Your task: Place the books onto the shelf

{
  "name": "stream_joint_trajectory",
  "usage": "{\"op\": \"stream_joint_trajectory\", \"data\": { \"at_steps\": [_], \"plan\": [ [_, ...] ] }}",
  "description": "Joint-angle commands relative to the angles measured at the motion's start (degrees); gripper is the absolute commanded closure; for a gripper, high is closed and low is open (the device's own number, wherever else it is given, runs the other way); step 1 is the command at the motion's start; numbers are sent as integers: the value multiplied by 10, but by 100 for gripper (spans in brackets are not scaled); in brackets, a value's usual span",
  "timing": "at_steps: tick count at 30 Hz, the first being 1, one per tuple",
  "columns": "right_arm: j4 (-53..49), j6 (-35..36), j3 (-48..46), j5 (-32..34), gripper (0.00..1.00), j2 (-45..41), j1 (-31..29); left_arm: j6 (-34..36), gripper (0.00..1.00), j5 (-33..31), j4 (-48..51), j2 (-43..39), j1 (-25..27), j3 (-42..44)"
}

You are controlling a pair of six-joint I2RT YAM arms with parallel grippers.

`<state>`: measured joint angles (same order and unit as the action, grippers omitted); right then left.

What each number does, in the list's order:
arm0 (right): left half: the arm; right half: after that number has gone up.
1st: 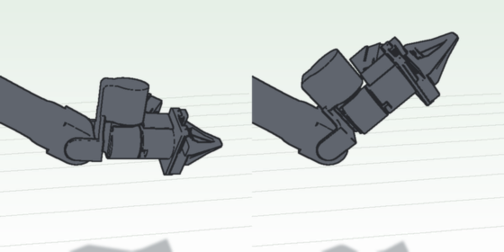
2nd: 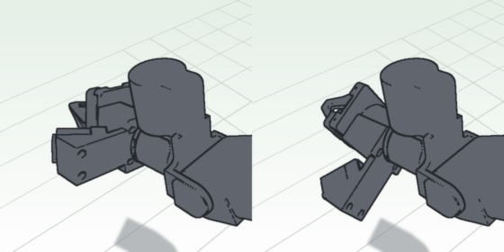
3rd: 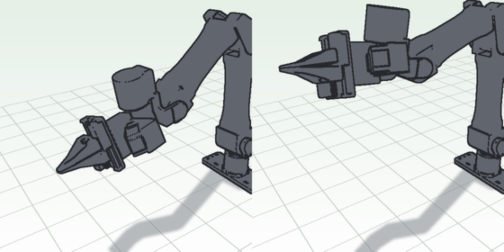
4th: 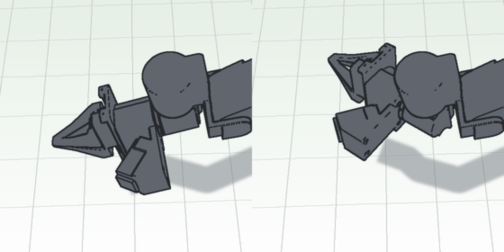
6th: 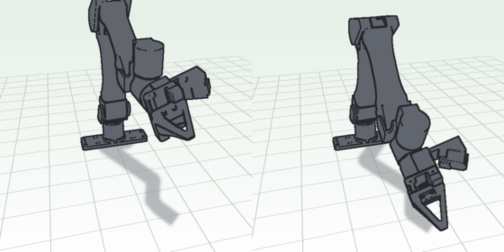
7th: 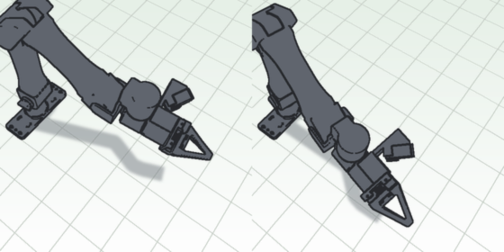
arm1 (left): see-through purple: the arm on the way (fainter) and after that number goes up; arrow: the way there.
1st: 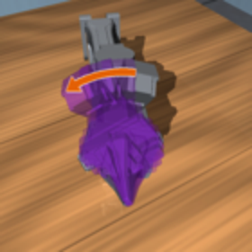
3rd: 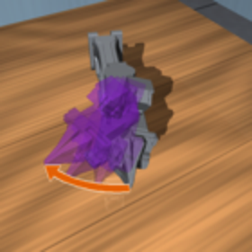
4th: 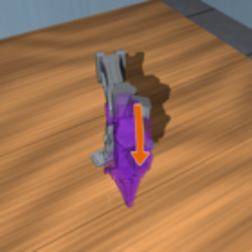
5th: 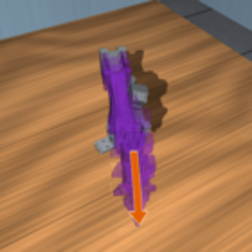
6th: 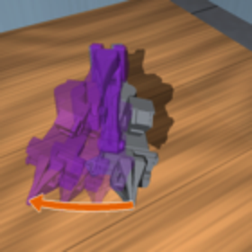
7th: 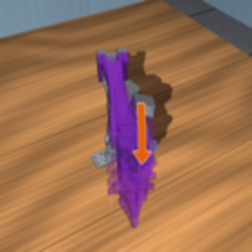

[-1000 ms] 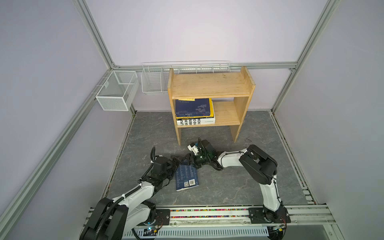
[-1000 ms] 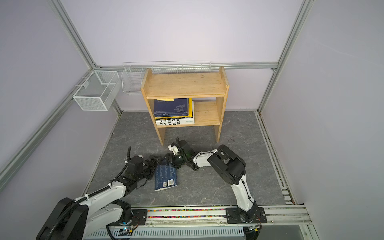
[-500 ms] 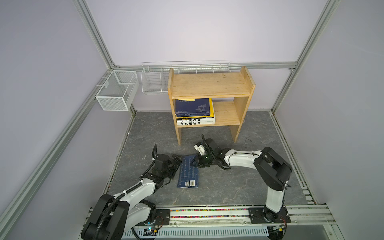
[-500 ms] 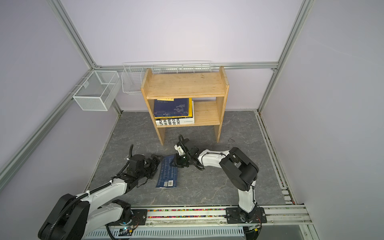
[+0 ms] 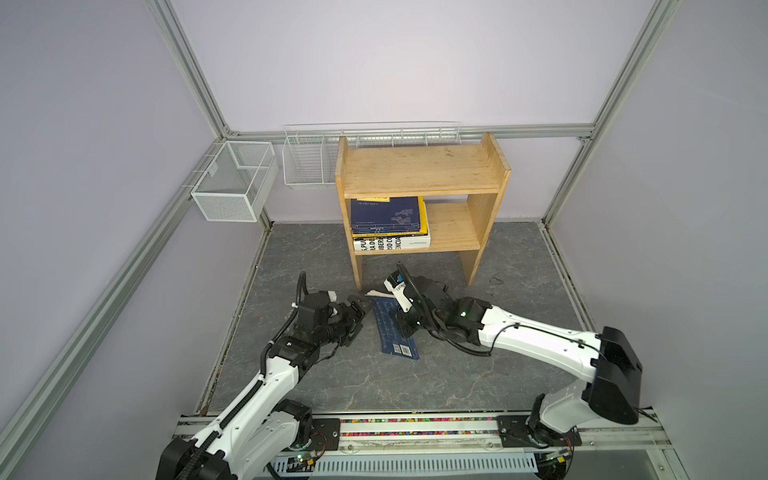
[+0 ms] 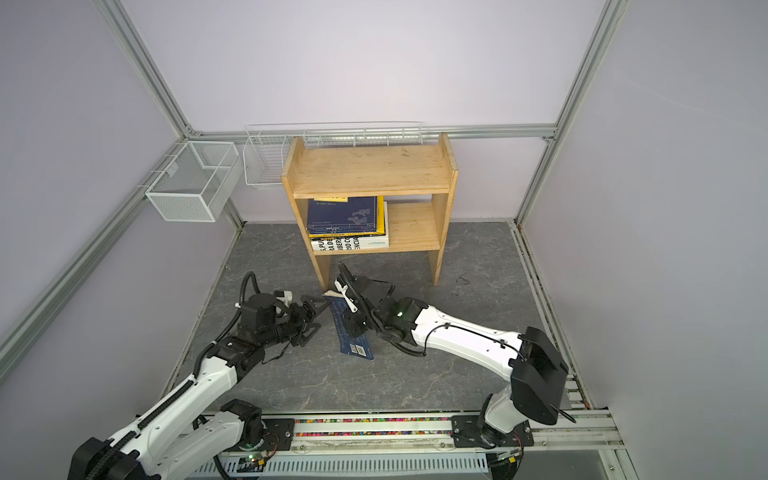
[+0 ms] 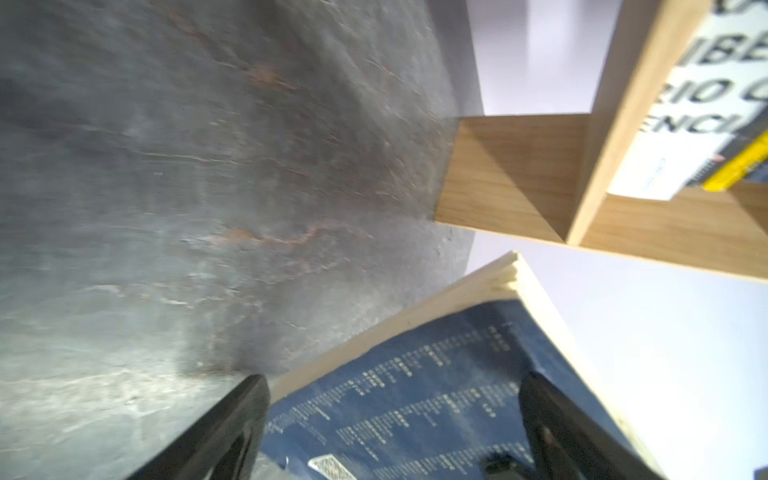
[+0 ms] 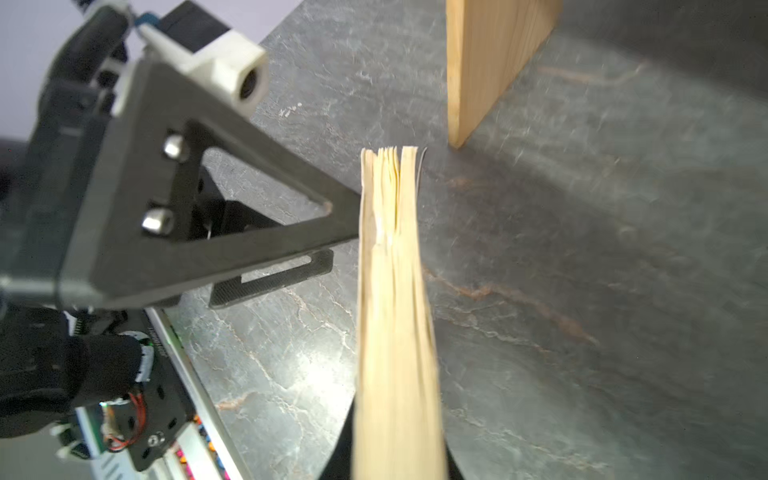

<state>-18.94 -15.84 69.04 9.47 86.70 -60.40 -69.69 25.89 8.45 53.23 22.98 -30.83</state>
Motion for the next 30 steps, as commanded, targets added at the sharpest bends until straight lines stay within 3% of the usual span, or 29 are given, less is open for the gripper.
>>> {"op": "stream_joint_trajectory", "data": {
  "at_steps": [1, 8, 16, 22, 26, 28, 30],
  "plan": [
    [-9, 131, -16, 141, 93, -18, -20, 10, 7, 73, 24, 15, -3, -49],
    [21, 227, -21, 232, 93, -4, -74, -44, 9, 127, -59, 60, -4, -59],
    [48, 331, 3, 281, 92, 49, -125, -54, 21, 143, -80, 82, -5, -28],
    [74, 392, 7, 305, 92, 82, -154, -49, 43, 155, -72, 89, -6, -29],
    [92, 409, 2, 324, 91, 88, -162, -48, 68, 158, -71, 96, -6, -23],
    [94, 407, 1, 328, 84, 88, -162, -43, 77, 166, -79, 103, -6, -25],
    [94, 391, 1, 328, 67, 84, -163, -25, 89, 174, -73, 113, -6, -37]
  ]
}}
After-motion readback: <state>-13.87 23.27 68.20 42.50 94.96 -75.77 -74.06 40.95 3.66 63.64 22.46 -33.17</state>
